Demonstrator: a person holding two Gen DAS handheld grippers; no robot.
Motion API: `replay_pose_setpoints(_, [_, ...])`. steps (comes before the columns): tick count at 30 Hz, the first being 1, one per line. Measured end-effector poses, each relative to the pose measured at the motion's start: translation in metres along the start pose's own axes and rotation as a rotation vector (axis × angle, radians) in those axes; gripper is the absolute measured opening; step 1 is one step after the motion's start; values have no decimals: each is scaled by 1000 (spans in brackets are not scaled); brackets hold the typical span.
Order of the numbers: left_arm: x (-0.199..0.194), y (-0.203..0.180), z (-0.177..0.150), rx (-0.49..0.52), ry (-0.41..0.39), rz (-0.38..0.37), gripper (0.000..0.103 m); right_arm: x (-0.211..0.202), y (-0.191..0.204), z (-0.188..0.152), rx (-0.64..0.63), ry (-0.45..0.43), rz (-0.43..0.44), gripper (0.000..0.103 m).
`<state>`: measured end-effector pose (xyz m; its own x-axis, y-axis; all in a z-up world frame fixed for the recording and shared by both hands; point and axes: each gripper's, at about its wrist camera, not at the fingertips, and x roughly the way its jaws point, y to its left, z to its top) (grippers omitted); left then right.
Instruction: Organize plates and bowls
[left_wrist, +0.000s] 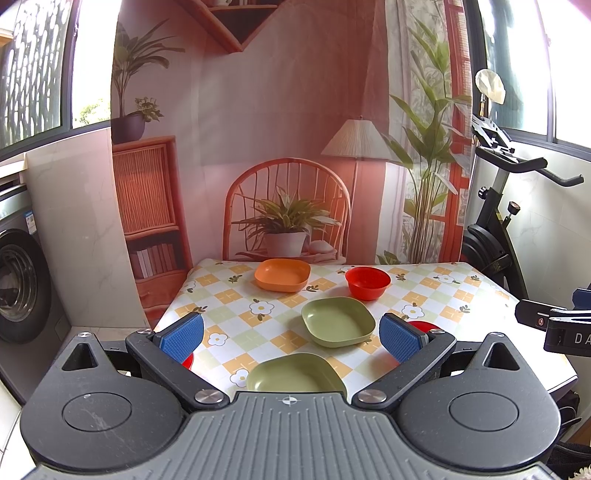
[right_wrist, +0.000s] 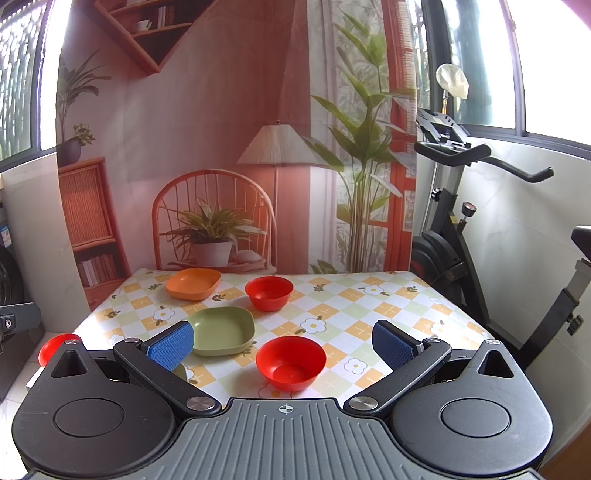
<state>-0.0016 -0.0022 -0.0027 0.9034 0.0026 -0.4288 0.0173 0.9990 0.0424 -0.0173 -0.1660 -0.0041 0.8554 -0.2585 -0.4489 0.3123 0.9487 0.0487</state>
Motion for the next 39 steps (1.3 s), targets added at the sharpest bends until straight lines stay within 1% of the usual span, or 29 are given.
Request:
replay_pose_setpoints(14, [0,-2,-5,-7,11,8,102,4,0,0,2,1,1,103])
replay_pose_setpoints(17, [2,-3,-3,-2,23,38,102,4,-2,2,0,-1,20,103])
replay_pose_setpoints(21, [6,1,-1,6,19,96,102,9,-6,7,-9,-10,41,103])
replay_pose_setpoints(22, [9,4,0,4,21,110,102,18,-12,10,-15,-10,46,103])
replay_pose_setpoints(24, [15,8,0,1,29,130,102,28,-11,15,-31,-9,56,103])
replay_pose_setpoints(26, [24,14,3,-5,47,161,102,42,-7,20,-52,-7,72,103])
replay_pose_setpoints(29, [35,22,6,-9,50,193,102,64,3,28,-66,-2,109,102])
replay_pose_setpoints(35, [64,27,15,-10,73,199,100,109,21,36,-83,22,181,101])
replay_pose_setpoints(37, [77,27,14,-9,94,193,97,126,29,36,-92,31,200,99])
replay_pose_setpoints(39, [91,28,11,-14,135,175,86,145,38,34,-91,55,222,96])
